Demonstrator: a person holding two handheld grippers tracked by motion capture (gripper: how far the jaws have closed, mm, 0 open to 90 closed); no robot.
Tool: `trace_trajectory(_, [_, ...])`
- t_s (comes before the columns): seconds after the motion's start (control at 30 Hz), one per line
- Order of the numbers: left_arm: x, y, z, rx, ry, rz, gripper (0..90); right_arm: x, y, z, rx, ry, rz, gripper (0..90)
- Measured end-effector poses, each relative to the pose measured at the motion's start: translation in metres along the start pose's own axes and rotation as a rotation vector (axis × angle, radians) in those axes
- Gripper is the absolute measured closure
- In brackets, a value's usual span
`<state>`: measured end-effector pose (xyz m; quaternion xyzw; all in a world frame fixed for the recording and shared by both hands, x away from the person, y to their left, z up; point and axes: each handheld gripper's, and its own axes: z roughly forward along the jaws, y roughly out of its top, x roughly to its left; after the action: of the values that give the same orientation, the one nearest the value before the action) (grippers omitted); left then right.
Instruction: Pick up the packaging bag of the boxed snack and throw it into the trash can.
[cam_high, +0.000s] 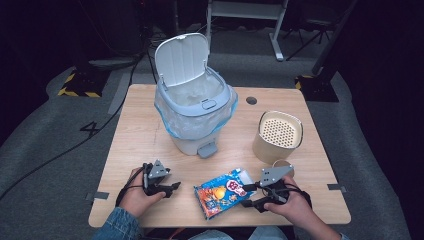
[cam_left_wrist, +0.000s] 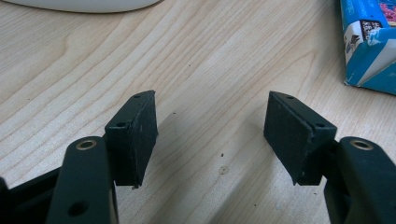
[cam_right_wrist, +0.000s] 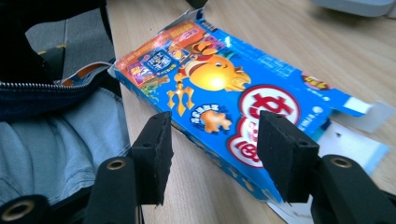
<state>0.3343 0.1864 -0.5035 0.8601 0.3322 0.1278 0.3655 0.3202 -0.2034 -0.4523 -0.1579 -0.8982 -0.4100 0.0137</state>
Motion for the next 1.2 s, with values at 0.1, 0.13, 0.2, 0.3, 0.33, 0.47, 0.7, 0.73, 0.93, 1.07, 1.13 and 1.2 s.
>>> trace_trajectory(0.1, [0.0,0.0,0.0,0.0,0.0,0.0,35.3,0.002,0.0,0.007,0.033,-0.013,-0.016,44.8])
trace_trajectory(0.13, [0.0,0.0,0.0,0.0,0.0,0.0,35.3,0.003,0.0,0.01,0.048,-0.015,-0.026,45.2])
trace_trajectory(0.2, [0.0,0.0,0.0,0.0,0.001,0.001,35.3,0.006,0.0,0.014,0.062,-0.01,-0.037,45.3])
trace_trajectory(0.3, [0.0,0.0,0.0,0.0,0.0,0.0,35.3,0.009,0.0,0.019,0.069,-0.004,-0.045,45.3])
trace_trajectory(0.33, [0.0,0.0,0.0,0.0,0.0,0.0,35.3,0.009,0.0,0.02,0.067,-0.003,-0.043,45.5])
trace_trajectory(0.47, [0.0,0.0,0.0,0.0,0.0,0.0,35.3,0.011,0.002,0.024,0.069,-0.005,-0.069,46.5])
trace_trajectory(0.7, [0.0,0.0,0.0,0.0,0.0,0.0,35.3,0.016,0.008,0.033,0.106,-0.027,-0.176,57.0])
trace_trajectory(0.73, [0.0,0.0,0.0,0.0,0.0,0.0,35.3,0.017,0.01,0.034,0.11,-0.027,-0.194,59.8])
trace_trajectory(0.93, [0.0,0.0,0.0,0.0,0.0,0.0,35.3,0.02,0.018,0.036,0.127,-0.006,-0.238,74.9])
trace_trajectory(1.07, [0.0,0.0,0.0,0.0,0.0,0.0,35.3,0.021,0.022,0.038,0.127,-0.008,-0.258,80.5])
trace_trajectory(1.13, [0.0,0.0,0.0,0.0,0.0,0.001,35.3,0.021,0.025,0.039,0.121,-0.016,-0.268,85.9])
trace_trajectory(1.2, [0.0,0.0,0.0,0.0,0.0,0.0,35.3,0.02,0.027,0.038,0.116,-0.02,-0.27,86.9])
